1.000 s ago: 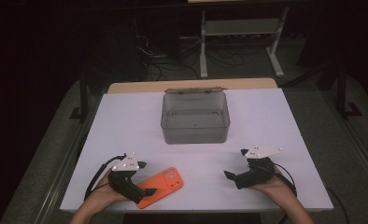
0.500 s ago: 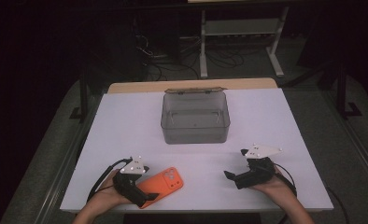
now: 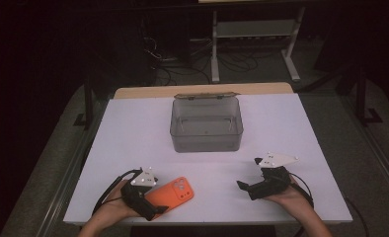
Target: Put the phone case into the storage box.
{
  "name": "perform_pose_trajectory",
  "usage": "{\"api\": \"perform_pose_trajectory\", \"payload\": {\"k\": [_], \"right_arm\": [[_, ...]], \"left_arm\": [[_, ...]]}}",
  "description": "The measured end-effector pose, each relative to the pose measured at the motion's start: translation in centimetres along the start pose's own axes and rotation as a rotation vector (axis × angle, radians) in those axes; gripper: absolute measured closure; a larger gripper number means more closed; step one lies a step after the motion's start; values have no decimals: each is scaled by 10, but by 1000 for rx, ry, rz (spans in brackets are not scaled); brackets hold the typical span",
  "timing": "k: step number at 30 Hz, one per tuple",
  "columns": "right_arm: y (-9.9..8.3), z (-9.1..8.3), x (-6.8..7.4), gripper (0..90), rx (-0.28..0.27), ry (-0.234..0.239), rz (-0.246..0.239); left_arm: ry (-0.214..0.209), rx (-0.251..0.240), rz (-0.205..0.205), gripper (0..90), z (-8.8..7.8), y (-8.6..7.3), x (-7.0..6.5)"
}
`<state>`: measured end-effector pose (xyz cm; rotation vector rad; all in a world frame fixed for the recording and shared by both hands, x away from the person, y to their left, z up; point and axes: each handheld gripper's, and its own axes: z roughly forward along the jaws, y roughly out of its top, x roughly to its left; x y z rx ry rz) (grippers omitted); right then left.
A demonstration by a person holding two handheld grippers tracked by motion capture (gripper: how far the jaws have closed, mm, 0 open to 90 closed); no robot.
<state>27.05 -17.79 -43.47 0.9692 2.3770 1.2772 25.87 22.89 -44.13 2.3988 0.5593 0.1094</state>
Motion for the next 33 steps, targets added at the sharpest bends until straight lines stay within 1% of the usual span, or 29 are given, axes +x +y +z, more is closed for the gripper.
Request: {"api": "perform_pose_trajectory", "payload": {"k": [6, 9, 20, 26, 33], "right_arm": [[0, 0, 0, 0, -1, 0, -1], [0, 0, 0, 0, 0, 0, 0], [0, 0, 0, 0, -3, -1, 1], [0, -1, 0, 0, -3, -1, 2], [0, 0, 0, 0, -2, 0, 1]], "left_arm": [[-12, 2, 3, 0, 1, 0, -1], [-14, 12, 12, 0, 2, 1, -2], [-13, 38, 23, 0, 5, 0, -4], [-10, 41, 29, 0, 6, 0, -4], [-18, 39, 35, 42, 4, 1, -4]]}}
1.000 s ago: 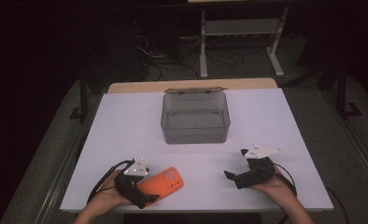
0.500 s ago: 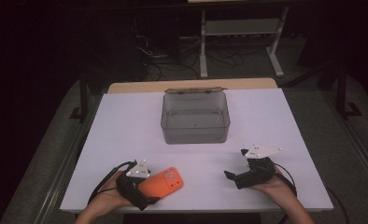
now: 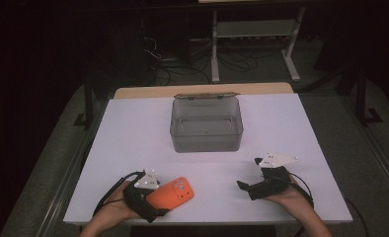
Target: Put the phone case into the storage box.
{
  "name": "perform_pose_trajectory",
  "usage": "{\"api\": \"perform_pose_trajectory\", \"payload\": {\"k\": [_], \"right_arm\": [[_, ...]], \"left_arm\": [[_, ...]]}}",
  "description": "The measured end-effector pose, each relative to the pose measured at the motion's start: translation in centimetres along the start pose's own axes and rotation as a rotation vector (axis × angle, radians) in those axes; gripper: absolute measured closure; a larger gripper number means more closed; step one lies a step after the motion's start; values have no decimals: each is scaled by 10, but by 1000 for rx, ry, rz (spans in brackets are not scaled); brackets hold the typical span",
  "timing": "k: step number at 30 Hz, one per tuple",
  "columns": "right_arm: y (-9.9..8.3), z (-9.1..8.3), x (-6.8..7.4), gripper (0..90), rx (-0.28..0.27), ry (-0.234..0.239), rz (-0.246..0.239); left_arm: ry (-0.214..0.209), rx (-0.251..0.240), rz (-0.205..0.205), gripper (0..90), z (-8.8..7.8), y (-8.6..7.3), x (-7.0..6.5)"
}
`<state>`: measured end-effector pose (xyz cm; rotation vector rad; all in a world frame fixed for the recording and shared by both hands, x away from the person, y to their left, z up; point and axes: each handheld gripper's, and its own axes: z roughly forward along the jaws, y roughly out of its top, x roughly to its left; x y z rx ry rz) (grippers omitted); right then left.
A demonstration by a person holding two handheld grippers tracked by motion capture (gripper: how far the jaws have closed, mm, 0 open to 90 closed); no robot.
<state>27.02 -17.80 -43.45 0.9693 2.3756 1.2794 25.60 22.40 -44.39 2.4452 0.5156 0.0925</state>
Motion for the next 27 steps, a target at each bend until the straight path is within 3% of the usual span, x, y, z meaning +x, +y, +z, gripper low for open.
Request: {"api": "perform_pose_trajectory", "payload": {"k": [8, 27], "right_arm": [[0, 0, 0, 0, -1, 0, 0], [0, 0, 0, 0, -2, 0, -1]], "left_arm": [[-4, 4, 3, 74, -1, 0, -1], [29, 39, 36, 89, 1, 4, -6]]}}
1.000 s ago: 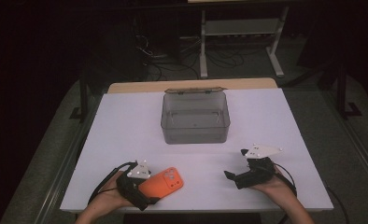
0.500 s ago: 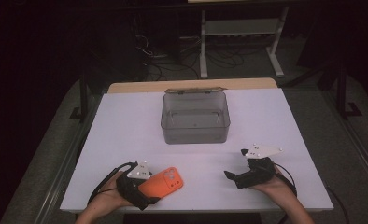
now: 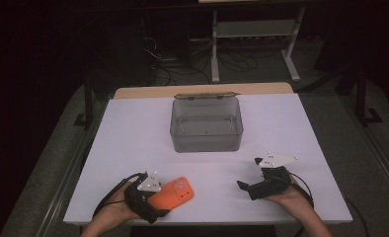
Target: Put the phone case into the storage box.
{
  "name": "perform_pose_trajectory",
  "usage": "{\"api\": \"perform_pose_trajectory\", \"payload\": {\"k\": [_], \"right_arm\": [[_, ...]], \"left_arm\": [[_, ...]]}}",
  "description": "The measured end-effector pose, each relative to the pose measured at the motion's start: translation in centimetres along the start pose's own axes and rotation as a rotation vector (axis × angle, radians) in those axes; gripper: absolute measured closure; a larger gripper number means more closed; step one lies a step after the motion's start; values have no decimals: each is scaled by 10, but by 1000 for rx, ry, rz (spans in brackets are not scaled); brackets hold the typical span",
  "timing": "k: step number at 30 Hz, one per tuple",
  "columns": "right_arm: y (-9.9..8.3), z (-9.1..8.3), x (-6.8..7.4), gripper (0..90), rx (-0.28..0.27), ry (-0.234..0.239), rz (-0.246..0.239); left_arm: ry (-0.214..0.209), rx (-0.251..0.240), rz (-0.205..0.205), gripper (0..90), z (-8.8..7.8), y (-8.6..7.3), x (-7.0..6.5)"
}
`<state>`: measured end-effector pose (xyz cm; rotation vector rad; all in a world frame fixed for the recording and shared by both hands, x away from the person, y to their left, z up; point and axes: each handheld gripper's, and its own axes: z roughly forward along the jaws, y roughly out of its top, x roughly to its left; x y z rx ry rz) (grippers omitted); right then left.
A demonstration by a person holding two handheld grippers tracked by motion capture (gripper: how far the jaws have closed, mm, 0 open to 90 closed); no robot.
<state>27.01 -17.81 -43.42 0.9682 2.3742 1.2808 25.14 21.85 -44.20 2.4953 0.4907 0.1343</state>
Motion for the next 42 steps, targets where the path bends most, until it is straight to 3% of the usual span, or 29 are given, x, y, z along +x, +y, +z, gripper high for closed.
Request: {"api": "perform_pose_trajectory", "payload": {"k": [5, 24, 34, 42], "right_arm": [[0, 0, 0, 0, 0, 0, -1], [0, 1, 0, 0, 0, 4, 4], [0, 1, 0, 0, -1, 3, 6], [0, 0, 0, 0, -1, 2, 7]], "left_arm": [[-3, 1, 3, 136, -2, 0, 1], [9, 13, -20, 155, -1, 3, 0], [11, 6, -10, 159, -3, 3, 2], [15, -22, -25, 161, -9, 3, 5]]}}
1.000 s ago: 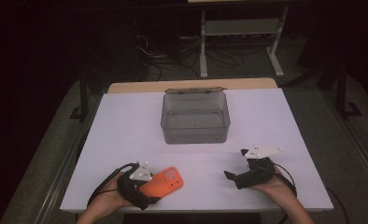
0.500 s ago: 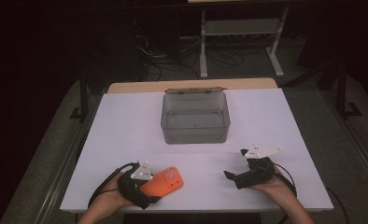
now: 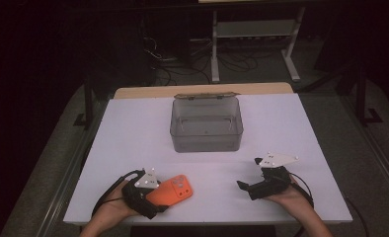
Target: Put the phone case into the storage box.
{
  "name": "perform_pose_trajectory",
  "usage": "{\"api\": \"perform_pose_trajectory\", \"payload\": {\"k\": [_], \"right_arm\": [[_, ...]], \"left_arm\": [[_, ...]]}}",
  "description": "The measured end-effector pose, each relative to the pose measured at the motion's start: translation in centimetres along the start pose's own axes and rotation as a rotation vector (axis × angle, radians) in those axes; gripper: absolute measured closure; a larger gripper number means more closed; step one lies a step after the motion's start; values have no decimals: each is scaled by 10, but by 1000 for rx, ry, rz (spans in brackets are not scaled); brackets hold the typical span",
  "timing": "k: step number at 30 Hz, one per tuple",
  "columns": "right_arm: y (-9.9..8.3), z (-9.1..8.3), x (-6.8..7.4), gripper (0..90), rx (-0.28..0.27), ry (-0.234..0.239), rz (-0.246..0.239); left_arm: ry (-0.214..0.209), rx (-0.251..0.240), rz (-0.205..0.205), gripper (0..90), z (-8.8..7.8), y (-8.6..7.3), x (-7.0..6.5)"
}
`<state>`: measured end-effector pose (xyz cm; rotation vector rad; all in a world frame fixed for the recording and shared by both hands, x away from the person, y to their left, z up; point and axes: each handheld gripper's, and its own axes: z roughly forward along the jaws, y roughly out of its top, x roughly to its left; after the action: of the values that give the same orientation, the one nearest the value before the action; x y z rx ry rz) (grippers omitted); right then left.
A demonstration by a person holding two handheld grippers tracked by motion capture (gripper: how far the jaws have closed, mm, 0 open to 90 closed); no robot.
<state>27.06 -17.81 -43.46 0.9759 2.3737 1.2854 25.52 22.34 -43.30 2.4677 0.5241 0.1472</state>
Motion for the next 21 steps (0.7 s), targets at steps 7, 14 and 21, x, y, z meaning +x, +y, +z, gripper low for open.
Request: {"api": "perform_pose_trajectory", "payload": {"k": [7, 14, 21], "right_arm": [[0, 0, 0, 0, 2, -1, 0], [0, 0, -1, 0, -2, -2, 0], [0, 0, -1, 0, 0, -4, 1]], "left_arm": [[-8, -24, -1, 161, -6, 2, 2], [-12, -36, 10, 161, -10, 10, 9], [-18, -53, 23, 161, -15, 19, 15]]}}
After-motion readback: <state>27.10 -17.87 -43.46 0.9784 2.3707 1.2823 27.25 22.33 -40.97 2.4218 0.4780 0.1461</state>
